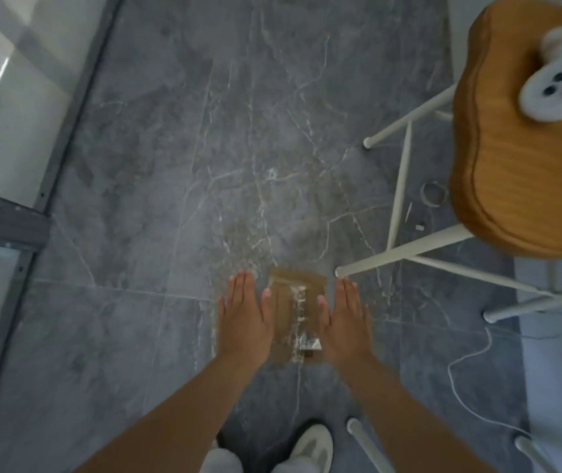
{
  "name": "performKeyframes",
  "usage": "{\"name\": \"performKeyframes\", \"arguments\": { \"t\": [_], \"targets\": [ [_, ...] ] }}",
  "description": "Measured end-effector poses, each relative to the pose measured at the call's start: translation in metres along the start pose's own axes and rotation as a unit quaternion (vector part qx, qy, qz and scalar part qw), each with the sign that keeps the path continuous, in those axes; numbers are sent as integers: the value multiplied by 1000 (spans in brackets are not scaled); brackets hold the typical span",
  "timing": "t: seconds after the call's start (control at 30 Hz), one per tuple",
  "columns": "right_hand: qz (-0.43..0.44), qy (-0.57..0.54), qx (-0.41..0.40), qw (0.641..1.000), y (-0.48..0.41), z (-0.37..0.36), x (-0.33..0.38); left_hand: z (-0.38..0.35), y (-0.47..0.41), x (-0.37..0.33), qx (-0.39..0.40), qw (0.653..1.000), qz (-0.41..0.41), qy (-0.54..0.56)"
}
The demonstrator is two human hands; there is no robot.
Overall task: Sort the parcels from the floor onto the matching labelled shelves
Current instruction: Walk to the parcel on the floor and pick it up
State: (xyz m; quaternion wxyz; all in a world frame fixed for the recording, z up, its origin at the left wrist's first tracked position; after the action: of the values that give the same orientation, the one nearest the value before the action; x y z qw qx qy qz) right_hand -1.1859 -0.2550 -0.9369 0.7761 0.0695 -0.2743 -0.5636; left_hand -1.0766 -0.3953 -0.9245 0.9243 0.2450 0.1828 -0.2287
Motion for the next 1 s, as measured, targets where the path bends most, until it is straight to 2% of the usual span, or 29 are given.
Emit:
{"name": "performKeyframes", "arguments": {
  "t": [0.13, 0.2, 0.33, 0.47, 0.53, 0.73, 1.0],
  "targets": [
    [14, 0, 2, 1000, -13, -38, -13, -55, -5, 21, 15, 997, 53, 49],
    [-9, -38, -7, 999, -17, -51, -20, -75, -5, 28, 33, 981, 132, 137],
    [-119, -168, -15, 978, -12, -72, -27, -103, 11, 42, 82, 891, 344, 283],
    [-224, -298, -12, 928, 2, -73, -24, -144, 19, 72, 101, 830, 427, 343],
    [-215, -314, -16, 925, 4, -61, -14, -131, 17, 67, 103, 830, 432, 337],
    [-153, -326, -4, 933, 11, -9, 35, -27, 12, 22, 75, 832, 420, 355],
    [-71, -335, -1, 939, 58, 116, 121, 112, 47, -29, 69, 833, 385, 392]
  ]
}}
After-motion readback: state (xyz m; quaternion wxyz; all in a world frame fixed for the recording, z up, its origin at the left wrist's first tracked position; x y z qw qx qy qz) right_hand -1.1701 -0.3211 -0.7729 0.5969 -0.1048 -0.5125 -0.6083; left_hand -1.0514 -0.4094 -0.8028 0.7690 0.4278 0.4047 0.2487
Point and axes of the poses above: each hand's wrist, its own y-axis away from the middle knuckle, its own z-axis out of the back of the hand, x = y × z, the point moved 6 cm from there along -y, towards the middle knuckle, and after that the axes turned 13 degrees about -x, right-handed, at the moved point
